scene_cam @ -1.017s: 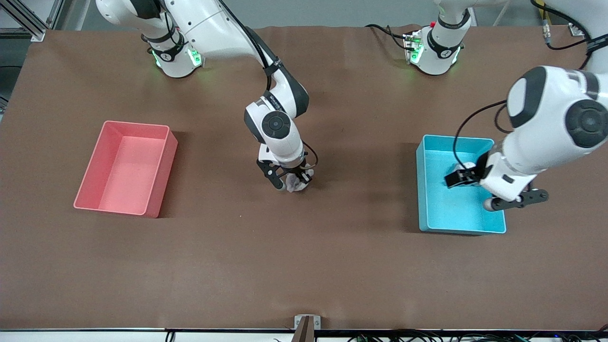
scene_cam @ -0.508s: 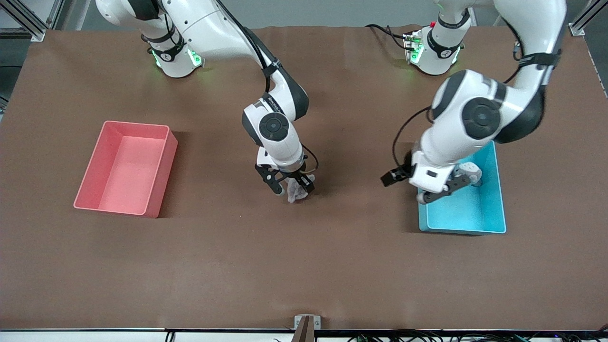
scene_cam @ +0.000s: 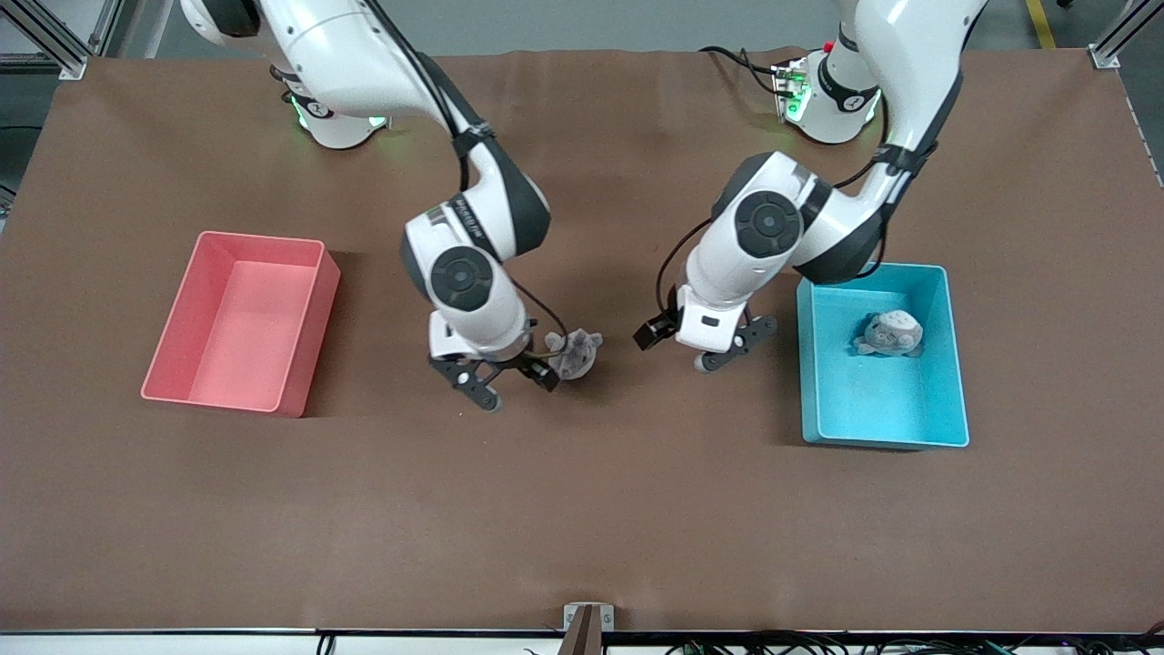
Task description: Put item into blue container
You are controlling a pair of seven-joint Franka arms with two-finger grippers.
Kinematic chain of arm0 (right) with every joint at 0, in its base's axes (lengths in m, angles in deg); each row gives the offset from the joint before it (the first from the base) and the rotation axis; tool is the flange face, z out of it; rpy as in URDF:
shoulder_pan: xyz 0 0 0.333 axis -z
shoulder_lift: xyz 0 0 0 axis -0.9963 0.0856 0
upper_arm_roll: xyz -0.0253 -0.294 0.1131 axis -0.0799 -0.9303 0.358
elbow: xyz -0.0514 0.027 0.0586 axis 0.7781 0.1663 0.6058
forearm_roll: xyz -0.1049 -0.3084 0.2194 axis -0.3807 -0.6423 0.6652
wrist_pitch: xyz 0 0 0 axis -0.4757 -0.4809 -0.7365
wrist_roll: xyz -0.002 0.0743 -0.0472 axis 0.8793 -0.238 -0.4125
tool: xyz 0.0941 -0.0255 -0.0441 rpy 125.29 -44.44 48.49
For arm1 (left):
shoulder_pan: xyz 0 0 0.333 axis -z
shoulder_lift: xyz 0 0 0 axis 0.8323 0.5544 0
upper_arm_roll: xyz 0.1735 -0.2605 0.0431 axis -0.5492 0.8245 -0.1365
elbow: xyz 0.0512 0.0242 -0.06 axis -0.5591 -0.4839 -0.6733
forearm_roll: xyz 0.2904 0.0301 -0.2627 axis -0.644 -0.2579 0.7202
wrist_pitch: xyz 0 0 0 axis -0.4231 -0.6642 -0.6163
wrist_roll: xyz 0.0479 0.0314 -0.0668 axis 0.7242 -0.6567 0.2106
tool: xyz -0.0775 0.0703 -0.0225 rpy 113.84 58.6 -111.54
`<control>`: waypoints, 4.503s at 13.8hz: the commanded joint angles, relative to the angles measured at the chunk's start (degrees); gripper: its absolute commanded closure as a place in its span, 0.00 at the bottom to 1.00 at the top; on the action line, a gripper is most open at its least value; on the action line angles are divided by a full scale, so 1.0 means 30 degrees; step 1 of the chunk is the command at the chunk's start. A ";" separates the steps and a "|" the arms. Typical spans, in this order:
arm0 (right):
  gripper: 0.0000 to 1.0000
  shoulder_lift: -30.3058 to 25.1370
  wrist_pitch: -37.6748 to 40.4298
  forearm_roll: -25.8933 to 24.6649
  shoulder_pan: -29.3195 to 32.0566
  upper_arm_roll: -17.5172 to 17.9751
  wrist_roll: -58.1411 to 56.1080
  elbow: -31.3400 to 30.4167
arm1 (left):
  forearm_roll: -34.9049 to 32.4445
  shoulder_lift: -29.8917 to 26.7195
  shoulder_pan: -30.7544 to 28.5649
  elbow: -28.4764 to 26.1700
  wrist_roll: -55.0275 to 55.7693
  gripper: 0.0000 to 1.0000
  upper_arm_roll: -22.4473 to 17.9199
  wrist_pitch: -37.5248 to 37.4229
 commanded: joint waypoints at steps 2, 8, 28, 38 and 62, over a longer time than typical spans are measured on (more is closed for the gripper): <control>0.00 -0.2822 0.1697 -0.0319 0.2329 -0.0489 -0.6991 -0.1911 | -0.1594 0.2331 0.1684 0.1127 0.4540 0.00 -0.0088 0.2401; 0.00 -0.5960 0.3539 -0.1839 0.7223 -0.0578 -1.5881 -0.4115 | -0.1890 0.5648 0.6194 0.5380 0.9704 0.00 -0.3186 0.2607; 0.00 -0.8835 0.7500 -0.4099 1.3939 0.3114 -1.9257 -0.2826 | -0.2973 0.3723 0.5620 0.5322 0.9159 1.00 -0.4484 0.0424; 0.00 -0.8836 0.9573 -0.4098 1.4026 0.3026 -1.9141 -0.1132 | -0.2622 -0.3956 -0.3018 -0.0469 -0.8621 0.98 -0.4366 -0.6942; 0.00 -1.4254 0.9932 -0.3806 1.3500 0.3114 -1.9053 -0.5608 | -0.2564 -0.6653 -0.6542 0.7080 -1.7741 0.00 -0.1759 -1.4966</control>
